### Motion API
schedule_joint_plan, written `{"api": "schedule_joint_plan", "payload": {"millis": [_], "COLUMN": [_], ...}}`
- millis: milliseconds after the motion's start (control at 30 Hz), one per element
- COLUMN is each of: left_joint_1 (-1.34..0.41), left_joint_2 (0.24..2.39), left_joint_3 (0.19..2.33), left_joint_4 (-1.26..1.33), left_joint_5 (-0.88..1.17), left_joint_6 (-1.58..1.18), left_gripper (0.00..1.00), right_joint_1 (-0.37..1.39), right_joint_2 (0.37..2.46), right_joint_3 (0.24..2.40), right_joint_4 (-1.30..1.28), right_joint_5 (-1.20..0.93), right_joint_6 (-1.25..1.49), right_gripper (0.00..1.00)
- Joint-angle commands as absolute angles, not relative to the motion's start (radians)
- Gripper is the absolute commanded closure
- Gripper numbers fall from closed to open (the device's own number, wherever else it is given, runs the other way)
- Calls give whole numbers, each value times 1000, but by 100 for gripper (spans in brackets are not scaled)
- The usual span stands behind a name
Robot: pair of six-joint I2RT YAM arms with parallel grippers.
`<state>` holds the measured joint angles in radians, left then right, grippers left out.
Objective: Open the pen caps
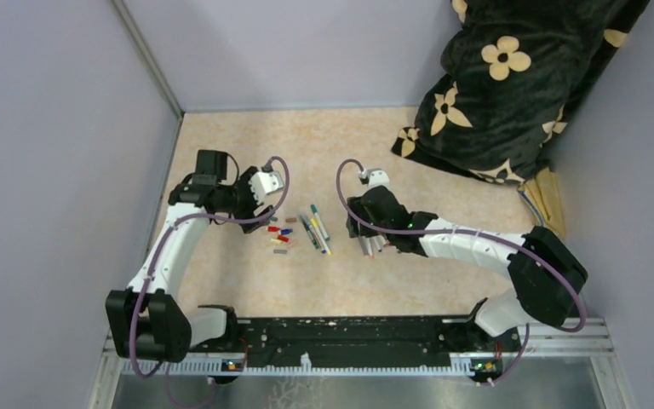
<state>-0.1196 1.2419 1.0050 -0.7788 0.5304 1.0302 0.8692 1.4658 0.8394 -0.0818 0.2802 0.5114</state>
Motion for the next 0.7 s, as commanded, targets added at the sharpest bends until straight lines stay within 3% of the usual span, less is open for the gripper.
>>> {"api": "schedule_joint_plan", "payload": {"millis": [0,67,100,333,500,567,667], "left_joint_1": [-46,-16,-8,90,159,186,192], "left_joint_2": [1187,1174,1169,1190,1197,1201,1242], "left_joint_3": [1045,1054,1057,1101,1132,1128,1135], "left_joint_4": [-731,-695,-685,-699,-612,-581,-601], "left_joint_5": [545,534,541,625,602,620,646], "left_joint_6": [939,914,911,901,795,751,751], "left_gripper": [9,2,1,1,1,1,1], "right_joint_1": [864,822,792,696,778,774,723], "right_joint_2": [1417,1398,1395,1449,1400,1404,1445], "right_joint_3": [888,875,862,846,890,895,905], "right_joint_4": [-27,-5,28,99,38,48,53], "right_joint_5": [169,133,102,-129,79,123,-6], "right_joint_6": [444,510,536,592,486,562,585], "right_gripper": [28,5,2,1,1,1,1]}}
